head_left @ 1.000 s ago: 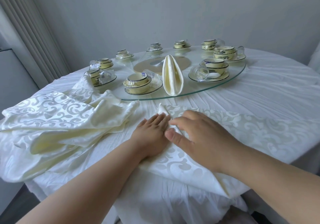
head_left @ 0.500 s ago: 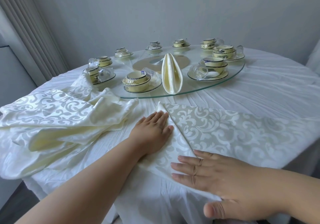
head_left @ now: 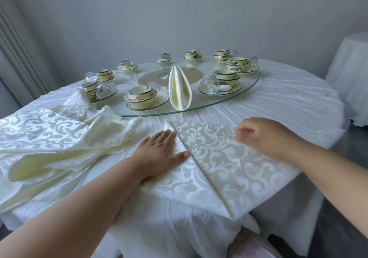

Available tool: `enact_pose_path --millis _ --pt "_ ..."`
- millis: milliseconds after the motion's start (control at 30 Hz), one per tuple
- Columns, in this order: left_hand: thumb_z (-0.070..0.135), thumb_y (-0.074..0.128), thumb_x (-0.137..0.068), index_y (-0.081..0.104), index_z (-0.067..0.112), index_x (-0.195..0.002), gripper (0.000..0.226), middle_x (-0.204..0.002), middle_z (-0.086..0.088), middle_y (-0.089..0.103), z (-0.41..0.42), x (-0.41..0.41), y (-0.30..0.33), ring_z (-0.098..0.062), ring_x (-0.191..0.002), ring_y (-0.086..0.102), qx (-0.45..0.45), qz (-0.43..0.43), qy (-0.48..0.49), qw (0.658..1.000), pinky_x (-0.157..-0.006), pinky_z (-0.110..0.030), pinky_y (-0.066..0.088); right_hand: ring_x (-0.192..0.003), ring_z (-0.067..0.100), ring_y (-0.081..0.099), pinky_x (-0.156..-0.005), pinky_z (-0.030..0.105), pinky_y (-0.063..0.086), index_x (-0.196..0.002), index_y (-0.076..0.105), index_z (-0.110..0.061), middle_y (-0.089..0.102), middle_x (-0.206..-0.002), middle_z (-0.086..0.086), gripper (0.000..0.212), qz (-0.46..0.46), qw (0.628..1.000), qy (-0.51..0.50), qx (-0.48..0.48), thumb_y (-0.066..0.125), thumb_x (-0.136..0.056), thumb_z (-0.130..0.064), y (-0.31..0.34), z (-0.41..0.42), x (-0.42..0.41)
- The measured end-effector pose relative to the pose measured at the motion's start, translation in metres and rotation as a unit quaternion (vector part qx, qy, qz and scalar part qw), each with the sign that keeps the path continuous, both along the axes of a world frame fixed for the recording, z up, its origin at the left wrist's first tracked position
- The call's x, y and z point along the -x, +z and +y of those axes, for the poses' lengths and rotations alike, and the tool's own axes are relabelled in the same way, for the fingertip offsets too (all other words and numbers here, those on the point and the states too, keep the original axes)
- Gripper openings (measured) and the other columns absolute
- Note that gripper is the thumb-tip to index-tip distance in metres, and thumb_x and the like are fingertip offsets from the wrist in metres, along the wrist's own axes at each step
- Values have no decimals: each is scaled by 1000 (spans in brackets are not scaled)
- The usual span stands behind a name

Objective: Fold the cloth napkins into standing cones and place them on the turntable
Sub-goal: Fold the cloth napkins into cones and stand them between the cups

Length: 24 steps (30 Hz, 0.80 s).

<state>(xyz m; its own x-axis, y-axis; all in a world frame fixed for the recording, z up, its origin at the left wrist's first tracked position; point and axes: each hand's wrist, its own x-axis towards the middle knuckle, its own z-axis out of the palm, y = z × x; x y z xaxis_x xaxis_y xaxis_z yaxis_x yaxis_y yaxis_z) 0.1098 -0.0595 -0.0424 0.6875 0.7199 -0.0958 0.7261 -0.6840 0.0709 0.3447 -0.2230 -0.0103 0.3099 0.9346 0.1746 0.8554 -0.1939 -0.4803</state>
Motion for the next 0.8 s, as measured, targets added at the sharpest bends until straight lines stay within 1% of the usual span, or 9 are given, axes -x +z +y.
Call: enact_pose_path --millis 100,233,367,433,533,600,667,767,800 --pt "89 11 -70 -1 31 -153 102 -161 11 -4 0 1 1 -5 -146 -8 6 3 2 1000 -120 -34 -1 -107 16 54 -86 29 43 -123 54 -23 57 -121 -4 53 -58 988 -92 110 60 -83 -57 4 17 -35" --pt "101 -5 -39 -2 32 -153 133 -160 12 -5 0 1 1 -4 -146 -8 9 -1 4 1000 -120 -32 -2 -104 22 55 -89 34 46 -120 50 -14 56 -119 3 67 -96 961 -94 243 64 -77 -63 10 36 -55" --pt "102 -11 -32 -3 33 -153 139 -160 12 -5 2 0 0 -4 -146 -8 2 -3 3 1000 -120 -32 -1 -86 24 58 -73 29 45 -86 58 -13 61 -95 4 50 -105 933 -88 332 66 -77 -61 22 44 -75" --pt "102 -12 -32 -3 32 -153 140 -160 12 -5 2 0 0 -4 -146 -8 0 -4 2 1000 -120 -32 -1 -74 23 55 -68 28 43 -76 59 -13 60 -83 5 47 -80 925 -81 362 71 -74 -59 28 40 -87" --pt "102 -12 -31 -2 32 -153 141 -160 12 -4 2 1 0 -4 -146 -7 0 -5 2 1000 -120 -31 -1 -69 20 57 -65 27 48 -81 60 -11 62 -81 4 42 -12 924 -81 374 79 -71 -47 33 31 -101" --pt "102 -12 -31 -1 32 -153 141 -160 12 -3 2 1 0 -5 -146 -7 -3 -8 3 1000 -120 -32 -1 -82 22 65 -75 32 53 -93 65 -12 69 -95 5 45 -10 915 -78 395 82 -68 -45 36 26 -107" --pt "102 -12 -32 -1 32 -153 140 -160 12 -3 2 1 -1 -5 -146 -6 -5 -8 4 1000 -120 -32 0 -88 22 67 -84 34 53 -94 69 -14 71 -98 4 42 -18 899 -68 433 83 -67 -43 39 21 -112" --pt "102 -11 -33 -1 32 -153 139 -160 12 -3 2 1 -1 -5 -146 -6 -5 -9 2 1000 -120 -32 0 -82 17 66 -81 30 52 -87 72 -15 72 -88 1 25 -18 899 -46 436 83 -71 -31 49 12 -116" --pt "102 -11 -34 -1 32 -153 139 -160 12 -3 2 1 0 -5 -146 -6 -5 -9 2 1000 -120 -32 0 -82 20 68 -80 32 54 -90 72 -11 73 -91 6 30 14 905 -29 425 85 -68 -25 53 10 -115"
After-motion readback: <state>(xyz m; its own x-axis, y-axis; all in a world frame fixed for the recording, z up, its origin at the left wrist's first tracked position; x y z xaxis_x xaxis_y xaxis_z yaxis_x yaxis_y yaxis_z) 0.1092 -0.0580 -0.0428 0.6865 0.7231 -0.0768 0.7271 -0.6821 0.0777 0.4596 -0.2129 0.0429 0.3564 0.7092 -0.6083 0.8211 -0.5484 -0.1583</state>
